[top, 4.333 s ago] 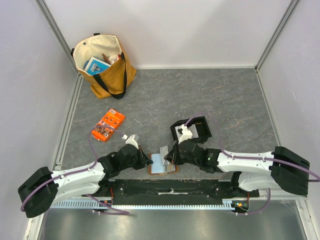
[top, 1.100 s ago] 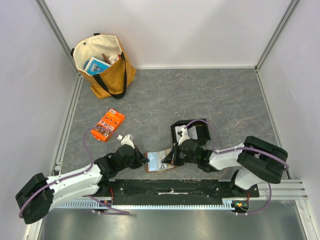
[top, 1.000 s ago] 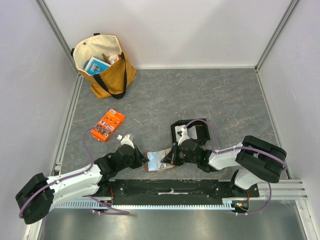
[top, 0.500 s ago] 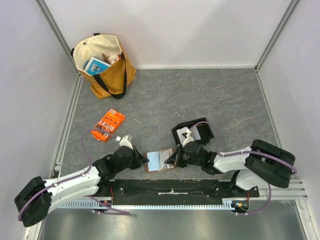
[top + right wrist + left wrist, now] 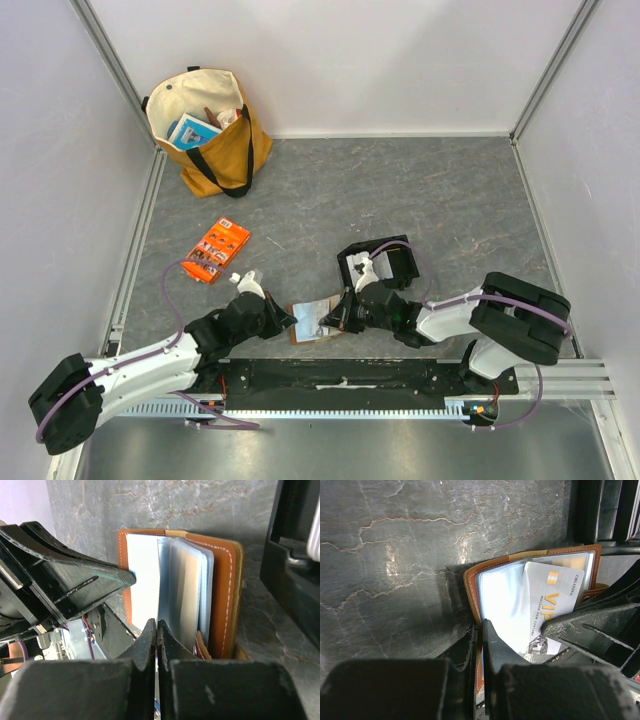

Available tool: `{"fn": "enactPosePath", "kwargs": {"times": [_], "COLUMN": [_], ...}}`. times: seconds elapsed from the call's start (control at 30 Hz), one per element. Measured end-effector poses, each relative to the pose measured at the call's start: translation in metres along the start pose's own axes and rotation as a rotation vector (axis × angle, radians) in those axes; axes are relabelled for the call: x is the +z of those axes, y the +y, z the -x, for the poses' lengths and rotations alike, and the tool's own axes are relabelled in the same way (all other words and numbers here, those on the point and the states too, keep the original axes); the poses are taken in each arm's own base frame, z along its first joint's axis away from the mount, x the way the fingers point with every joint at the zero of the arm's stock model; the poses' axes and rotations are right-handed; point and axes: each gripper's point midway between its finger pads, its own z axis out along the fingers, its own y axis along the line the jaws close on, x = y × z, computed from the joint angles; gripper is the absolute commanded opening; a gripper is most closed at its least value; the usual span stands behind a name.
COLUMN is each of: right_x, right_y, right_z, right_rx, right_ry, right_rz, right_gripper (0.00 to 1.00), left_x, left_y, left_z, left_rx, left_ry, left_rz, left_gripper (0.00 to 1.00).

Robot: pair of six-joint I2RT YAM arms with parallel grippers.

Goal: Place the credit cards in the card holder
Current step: Insert the credit card into the card slot.

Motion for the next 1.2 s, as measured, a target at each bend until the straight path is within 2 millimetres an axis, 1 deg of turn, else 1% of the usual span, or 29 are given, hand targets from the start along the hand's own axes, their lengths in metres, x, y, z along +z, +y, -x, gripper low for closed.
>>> {"fn": "enactPosePath", "kwargs": {"times": [0.2, 0.43, 0.53, 0.67, 0.73, 0.77, 0.83, 0.87, 0.93, 1.07, 1.13, 1.2], "right_x": [-0.010, -0.009, -0.006, 0.005, 0.010, 0.010, 0.010, 0.008, 0.002, -0.021, -0.028, -0.031], "right_y": [-0.005, -0.006, -0.004, 0.002, 0.004, 0.004, 0.003, 0.002, -0.002, -0.009, -0.010, -0.010], "right_z": [-0.008, -0.009, -0.010, -0.010, -0.009, -0.009, -0.009, -0.009, -0.011, -0.007, -0.002, 0.003], "right_rx": [0.003, -0.010, -0.021, -0.046, -0.058, -0.060, -0.060, -0.057, -0.056, -0.098, -0.128, -0.154], "right_ry": [0.043, 0.053, 0.059, 0.074, 0.078, 0.081, 0.085, 0.088, 0.091, 0.074, 0.057, 0.046], "right_rz": [-0.038, -0.039, -0.028, -0.010, -0.011, -0.017, -0.033, -0.049, -0.084, -0.172, -0.203, -0.224], "right_gripper": [0.00, 0.00, 0.00, 0.00, 0.01, 0.04, 0.15, 0.18, 0.37, 0.47, 0.47, 0.47], "left_x": [0.001, 0.001, 0.001, 0.002, 0.001, 0.001, 0.000, -0.001, -0.003, -0.006, -0.006, -0.006], "left_y": [-0.001, -0.001, -0.001, 0.000, 0.000, 0.000, -0.001, -0.001, -0.002, -0.004, -0.005, -0.005], "left_z": [0.000, 0.000, 0.000, 0.002, 0.003, 0.004, 0.005, 0.005, 0.004, 0.007, 0.008, 0.008], "left_rx": [-0.005, -0.006, -0.007, -0.009, -0.011, -0.011, -0.012, -0.012, -0.009, -0.008, -0.005, 0.001], "left_ry": [0.001, 0.002, 0.001, -0.005, -0.010, -0.016, -0.019, -0.020, -0.015, -0.026, -0.032, -0.032], "left_rz": [-0.002, -0.002, -0.003, 0.003, 0.003, 0.002, -0.002, -0.005, -0.011, -0.026, -0.029, -0.028], "left_gripper": [0.02, 0.02, 0.02, 0.02, 0.04, 0.07, 0.08, 0.09, 0.12, 0.12, 0.12, 0.12]}}
